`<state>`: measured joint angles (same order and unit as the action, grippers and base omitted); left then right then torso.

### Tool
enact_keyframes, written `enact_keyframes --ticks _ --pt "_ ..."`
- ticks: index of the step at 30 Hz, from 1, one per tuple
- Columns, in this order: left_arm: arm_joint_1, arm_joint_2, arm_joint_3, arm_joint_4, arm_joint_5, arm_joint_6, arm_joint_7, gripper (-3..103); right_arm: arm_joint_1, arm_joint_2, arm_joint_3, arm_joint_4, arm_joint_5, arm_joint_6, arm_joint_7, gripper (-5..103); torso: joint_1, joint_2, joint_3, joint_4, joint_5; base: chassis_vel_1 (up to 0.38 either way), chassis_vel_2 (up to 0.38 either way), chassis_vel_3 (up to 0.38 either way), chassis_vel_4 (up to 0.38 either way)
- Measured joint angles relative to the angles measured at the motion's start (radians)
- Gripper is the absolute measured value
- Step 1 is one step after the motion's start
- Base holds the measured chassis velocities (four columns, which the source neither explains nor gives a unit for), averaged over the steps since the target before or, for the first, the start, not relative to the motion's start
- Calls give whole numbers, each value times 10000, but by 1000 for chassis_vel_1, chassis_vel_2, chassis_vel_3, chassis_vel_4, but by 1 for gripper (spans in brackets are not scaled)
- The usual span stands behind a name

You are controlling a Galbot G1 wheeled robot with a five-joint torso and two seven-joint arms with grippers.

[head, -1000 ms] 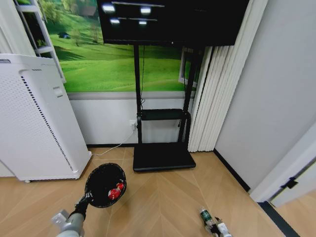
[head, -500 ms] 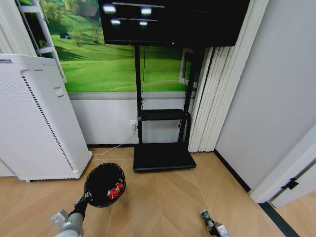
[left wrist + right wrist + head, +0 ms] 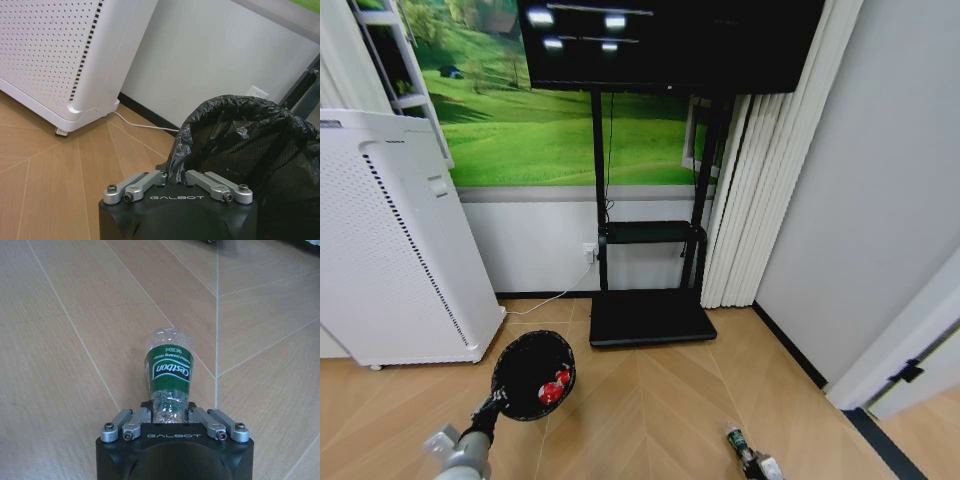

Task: Pick up the trash bin and place the garbage on the floor into it.

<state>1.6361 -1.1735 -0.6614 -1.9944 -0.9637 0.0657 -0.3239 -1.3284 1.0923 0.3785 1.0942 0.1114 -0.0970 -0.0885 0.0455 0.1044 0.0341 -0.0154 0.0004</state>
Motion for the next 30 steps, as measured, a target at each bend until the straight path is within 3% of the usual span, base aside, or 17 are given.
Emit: enact_keyframes --ticks 4,11,14,21,30 --pt "-180 186 242 95 17 12 -1 3 -206 23 233 771 210 18 41 22 3 -2 2 1 11 0 0 0 0" --pt "-999 641 1342 856 247 105 -29 3 -1172 254 1229 3459 238 833 377 21 2 -1 0 2 -6 0 0 0 0" --pt "-1343 945 1917 1487 687 106 268 3 -1687 288 1534 4667 308 1423 336 21 2 -1 -1 -1 -12 0 0 0 0" --pt "-1558 1306 2335 2262 1729 57 1017 3 -1841 373 1087 6039 7 2694 116 21 2 -1 -1 9 -6 0 0 0 0" --pt "-2466 1790 3459 2610 1744 160 1255 3 -2656 695 394 7593 -214 3724 -51 21 2 2 -2 -1 -5 0 0 0 0"
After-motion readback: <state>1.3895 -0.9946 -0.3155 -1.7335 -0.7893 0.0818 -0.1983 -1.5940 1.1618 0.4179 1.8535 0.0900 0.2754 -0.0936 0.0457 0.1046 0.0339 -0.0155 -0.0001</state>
